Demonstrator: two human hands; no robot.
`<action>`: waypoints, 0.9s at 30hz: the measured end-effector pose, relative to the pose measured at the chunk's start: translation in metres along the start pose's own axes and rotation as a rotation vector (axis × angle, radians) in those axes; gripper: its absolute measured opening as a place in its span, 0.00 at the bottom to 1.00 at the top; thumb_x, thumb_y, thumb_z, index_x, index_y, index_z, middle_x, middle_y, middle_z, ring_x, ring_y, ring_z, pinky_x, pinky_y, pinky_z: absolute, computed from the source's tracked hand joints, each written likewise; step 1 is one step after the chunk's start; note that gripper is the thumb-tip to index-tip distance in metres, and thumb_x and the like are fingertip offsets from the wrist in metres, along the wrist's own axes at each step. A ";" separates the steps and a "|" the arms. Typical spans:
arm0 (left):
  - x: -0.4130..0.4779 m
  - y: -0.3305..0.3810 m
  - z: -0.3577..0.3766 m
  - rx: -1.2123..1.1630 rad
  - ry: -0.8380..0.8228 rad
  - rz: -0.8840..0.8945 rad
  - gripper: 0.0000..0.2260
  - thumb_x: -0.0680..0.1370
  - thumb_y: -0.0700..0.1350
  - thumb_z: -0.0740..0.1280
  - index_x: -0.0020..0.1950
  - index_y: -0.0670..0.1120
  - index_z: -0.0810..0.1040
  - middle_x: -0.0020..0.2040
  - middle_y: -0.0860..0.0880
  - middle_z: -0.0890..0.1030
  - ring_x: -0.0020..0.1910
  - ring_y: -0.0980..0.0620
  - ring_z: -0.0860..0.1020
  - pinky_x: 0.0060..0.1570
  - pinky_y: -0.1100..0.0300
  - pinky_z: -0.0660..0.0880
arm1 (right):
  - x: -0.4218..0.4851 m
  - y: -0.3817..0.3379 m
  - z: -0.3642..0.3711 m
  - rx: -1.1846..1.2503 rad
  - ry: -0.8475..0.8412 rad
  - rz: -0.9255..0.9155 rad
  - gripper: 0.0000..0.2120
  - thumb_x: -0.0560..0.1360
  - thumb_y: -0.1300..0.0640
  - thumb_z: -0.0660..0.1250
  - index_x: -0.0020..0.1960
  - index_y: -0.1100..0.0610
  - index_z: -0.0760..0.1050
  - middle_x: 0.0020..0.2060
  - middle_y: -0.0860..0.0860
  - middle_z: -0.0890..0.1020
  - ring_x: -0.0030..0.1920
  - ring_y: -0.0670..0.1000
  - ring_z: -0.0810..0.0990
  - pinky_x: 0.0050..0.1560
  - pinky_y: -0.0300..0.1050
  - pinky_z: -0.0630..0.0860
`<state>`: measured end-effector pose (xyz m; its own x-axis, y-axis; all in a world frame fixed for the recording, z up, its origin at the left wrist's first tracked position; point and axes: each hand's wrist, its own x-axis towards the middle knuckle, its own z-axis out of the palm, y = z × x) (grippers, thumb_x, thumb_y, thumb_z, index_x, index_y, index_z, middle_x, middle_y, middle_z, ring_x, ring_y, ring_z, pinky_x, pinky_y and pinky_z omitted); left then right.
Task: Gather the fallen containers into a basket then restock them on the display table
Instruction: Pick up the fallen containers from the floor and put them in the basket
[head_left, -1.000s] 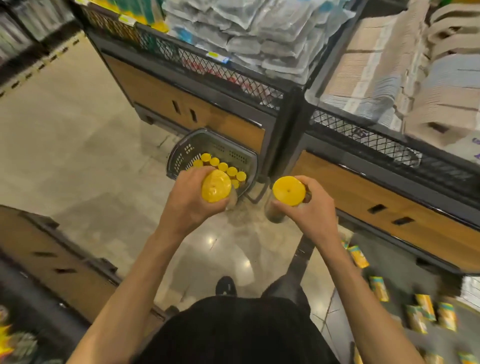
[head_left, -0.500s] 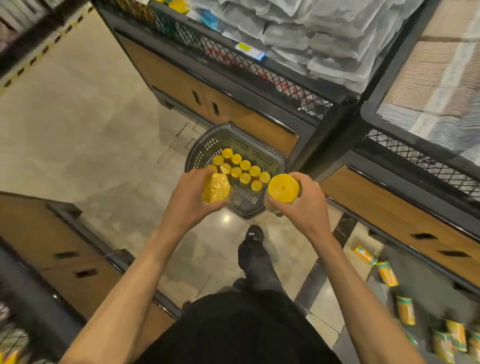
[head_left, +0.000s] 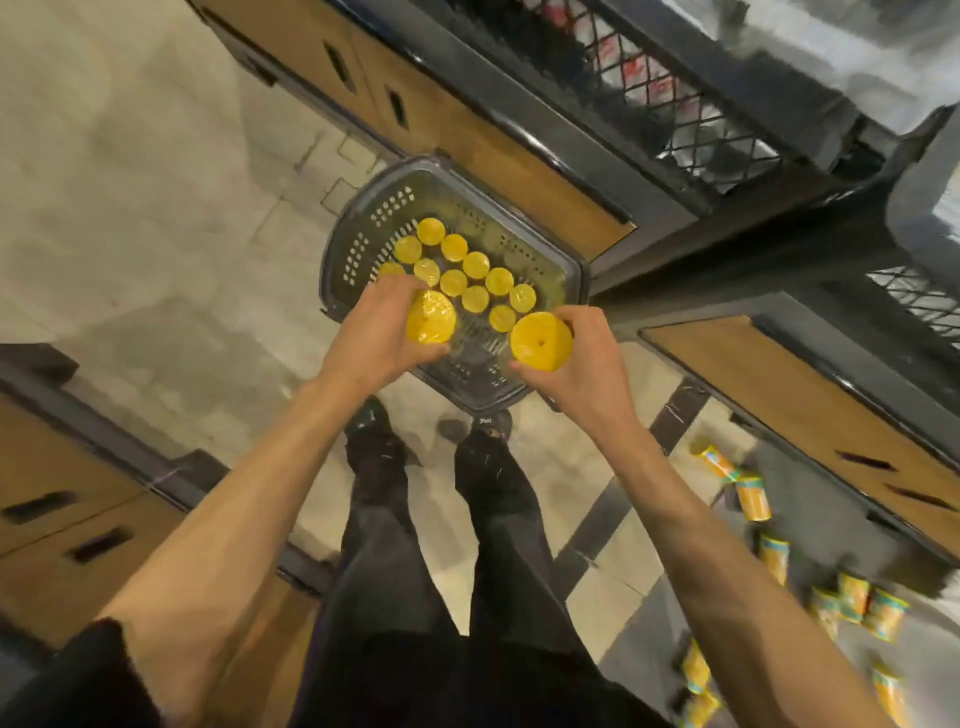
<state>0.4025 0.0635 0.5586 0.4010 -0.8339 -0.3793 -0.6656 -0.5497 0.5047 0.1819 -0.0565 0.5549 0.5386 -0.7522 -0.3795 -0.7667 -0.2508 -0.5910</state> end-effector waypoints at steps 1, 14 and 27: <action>0.012 -0.010 0.009 0.012 -0.026 0.004 0.36 0.67 0.54 0.79 0.69 0.42 0.71 0.64 0.42 0.75 0.64 0.43 0.71 0.62 0.54 0.67 | 0.009 0.004 0.012 -0.009 -0.009 0.005 0.38 0.63 0.39 0.79 0.65 0.54 0.70 0.59 0.50 0.73 0.58 0.50 0.74 0.52 0.46 0.75; 0.153 -0.151 0.122 0.132 -0.280 0.131 0.36 0.65 0.55 0.80 0.67 0.42 0.72 0.63 0.41 0.75 0.64 0.40 0.71 0.61 0.51 0.67 | 0.129 0.071 0.187 0.038 -0.037 0.163 0.32 0.64 0.48 0.81 0.61 0.58 0.72 0.59 0.55 0.74 0.57 0.55 0.75 0.50 0.39 0.67; 0.274 -0.217 0.231 0.566 -0.558 0.721 0.30 0.69 0.54 0.77 0.64 0.43 0.70 0.59 0.43 0.74 0.58 0.41 0.73 0.53 0.49 0.71 | 0.221 0.147 0.300 -0.218 -0.149 0.010 0.30 0.66 0.48 0.78 0.62 0.57 0.70 0.58 0.55 0.73 0.55 0.57 0.77 0.45 0.47 0.70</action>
<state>0.5114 -0.0336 0.1660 -0.4519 -0.7331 -0.5083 -0.8829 0.2860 0.3724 0.2930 -0.0768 0.1700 0.5635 -0.6615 -0.4948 -0.8209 -0.3810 -0.4254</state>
